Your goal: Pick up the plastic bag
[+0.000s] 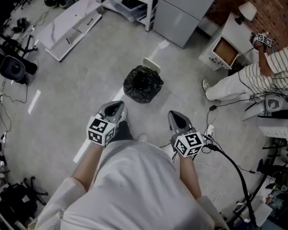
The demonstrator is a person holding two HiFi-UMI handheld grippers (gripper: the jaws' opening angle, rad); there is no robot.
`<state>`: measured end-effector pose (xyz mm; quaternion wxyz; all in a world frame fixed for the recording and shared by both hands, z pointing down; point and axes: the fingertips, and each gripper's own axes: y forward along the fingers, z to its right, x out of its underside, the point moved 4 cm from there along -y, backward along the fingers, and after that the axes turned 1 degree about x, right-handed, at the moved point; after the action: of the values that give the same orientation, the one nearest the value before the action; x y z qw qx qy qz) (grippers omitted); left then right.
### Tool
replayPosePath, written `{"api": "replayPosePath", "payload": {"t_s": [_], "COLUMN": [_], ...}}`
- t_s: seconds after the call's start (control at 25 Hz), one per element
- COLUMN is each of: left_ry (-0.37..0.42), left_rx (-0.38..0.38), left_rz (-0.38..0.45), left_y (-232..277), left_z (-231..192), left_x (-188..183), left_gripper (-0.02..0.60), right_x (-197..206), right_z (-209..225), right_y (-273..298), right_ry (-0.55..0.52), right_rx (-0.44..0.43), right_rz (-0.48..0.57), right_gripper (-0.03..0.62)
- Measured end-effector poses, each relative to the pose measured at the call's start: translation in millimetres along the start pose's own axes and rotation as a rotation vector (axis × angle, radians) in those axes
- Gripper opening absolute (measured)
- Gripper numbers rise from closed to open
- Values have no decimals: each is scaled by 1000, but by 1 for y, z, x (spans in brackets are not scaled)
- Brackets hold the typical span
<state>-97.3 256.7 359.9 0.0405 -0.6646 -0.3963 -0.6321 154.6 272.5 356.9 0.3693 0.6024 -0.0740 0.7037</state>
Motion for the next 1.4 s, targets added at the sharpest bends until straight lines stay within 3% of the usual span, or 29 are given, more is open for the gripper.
{"api": "replayPosePath", "payload": {"t_s": [0.24,0.6,0.8,1.0,1.4], "left_ry": [80,214,228,204,200], "left_rx": [31,150,187,175,148], "left_rz": [-41,-116,-102,-144,-228], "left_y": [36,82,117,147,249], "left_z": [-68,-169,-208,-222,-248], "left_x": [-26,-44,-47,-23,51], "left_gripper": [3,3,3,3,3], "right_x": [-23,-42,-44,-18,77], "right_z": [18,24,37,61,159], "right_y": [64,165,210,221,263], "right_ry": [11,32,42,73,137], "right_rx": [44,105,105,99,70], "right_rz": [13,-25,-48,-122,-256], "right_gripper": [2,2,2,2,2]}}
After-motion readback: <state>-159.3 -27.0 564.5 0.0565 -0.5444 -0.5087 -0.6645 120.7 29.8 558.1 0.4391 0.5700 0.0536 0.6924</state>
